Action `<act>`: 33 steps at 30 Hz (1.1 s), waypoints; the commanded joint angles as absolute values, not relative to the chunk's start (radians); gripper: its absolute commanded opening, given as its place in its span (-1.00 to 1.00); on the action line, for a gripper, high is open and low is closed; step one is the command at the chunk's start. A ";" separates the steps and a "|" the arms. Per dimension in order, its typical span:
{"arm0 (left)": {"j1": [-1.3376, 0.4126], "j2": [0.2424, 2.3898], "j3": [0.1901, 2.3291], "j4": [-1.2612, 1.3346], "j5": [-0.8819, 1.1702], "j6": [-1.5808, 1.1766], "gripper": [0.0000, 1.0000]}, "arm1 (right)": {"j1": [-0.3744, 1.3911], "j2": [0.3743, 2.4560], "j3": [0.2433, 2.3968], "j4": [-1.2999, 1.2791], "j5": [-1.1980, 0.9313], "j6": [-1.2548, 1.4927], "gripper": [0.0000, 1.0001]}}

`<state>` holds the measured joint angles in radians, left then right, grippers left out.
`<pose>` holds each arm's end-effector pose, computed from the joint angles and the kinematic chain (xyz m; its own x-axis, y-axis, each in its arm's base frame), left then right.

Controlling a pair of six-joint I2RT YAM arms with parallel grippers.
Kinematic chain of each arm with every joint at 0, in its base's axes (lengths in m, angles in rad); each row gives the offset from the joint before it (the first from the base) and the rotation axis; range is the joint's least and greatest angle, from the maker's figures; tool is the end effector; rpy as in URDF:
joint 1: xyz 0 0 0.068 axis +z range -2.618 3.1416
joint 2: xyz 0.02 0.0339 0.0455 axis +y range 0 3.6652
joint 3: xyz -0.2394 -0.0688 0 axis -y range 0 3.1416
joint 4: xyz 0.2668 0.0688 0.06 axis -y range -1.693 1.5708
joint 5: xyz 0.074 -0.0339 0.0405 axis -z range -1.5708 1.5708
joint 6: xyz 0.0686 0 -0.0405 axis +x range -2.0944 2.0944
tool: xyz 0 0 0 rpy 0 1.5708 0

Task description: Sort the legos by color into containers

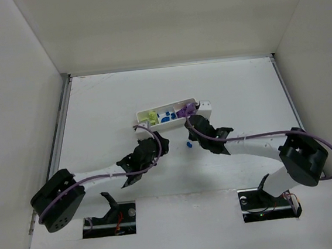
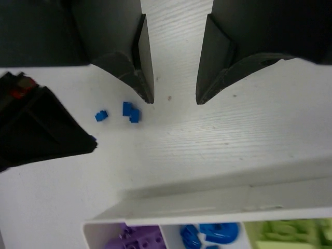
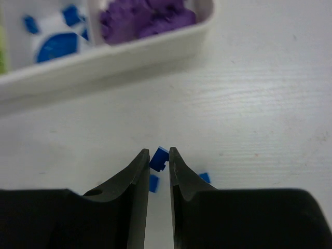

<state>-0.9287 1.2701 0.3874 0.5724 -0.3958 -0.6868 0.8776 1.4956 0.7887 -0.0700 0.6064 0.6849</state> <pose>0.1982 -0.2209 0.1322 -0.4705 -0.3477 -0.8110 0.2854 0.8097 -0.5128 0.2453 0.2341 0.1332 -0.5825 0.1123 -0.8050 -0.0050 0.9899 0.1417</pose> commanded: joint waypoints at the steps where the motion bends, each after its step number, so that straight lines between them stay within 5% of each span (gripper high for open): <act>1: -0.858 1.171 0.330 0.615 -0.413 -0.739 -0.29 | 0.883 1.468 0.900 0.000 0.525 0.657 -0.61; 15: -0.761 0.957 0.233 0.581 -0.448 -0.762 -0.27 | 0.844 1.835 1.312 0.049 0.423 0.643 -0.50; 25: -0.899 1.098 0.304 0.626 -0.509 -0.690 -0.27 | 0.826 1.769 1.221 0.116 0.445 0.644 -0.06; 33: -1.059 1.291 0.423 0.653 -0.522 -0.589 -0.11 | 0.782 1.563 0.968 0.186 0.459 0.649 -0.18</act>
<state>-1.0115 1.2369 0.3550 0.5995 -0.5095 -0.6544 0.8001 1.6596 1.0496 0.1074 0.4358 0.6502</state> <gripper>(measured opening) 0.437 0.415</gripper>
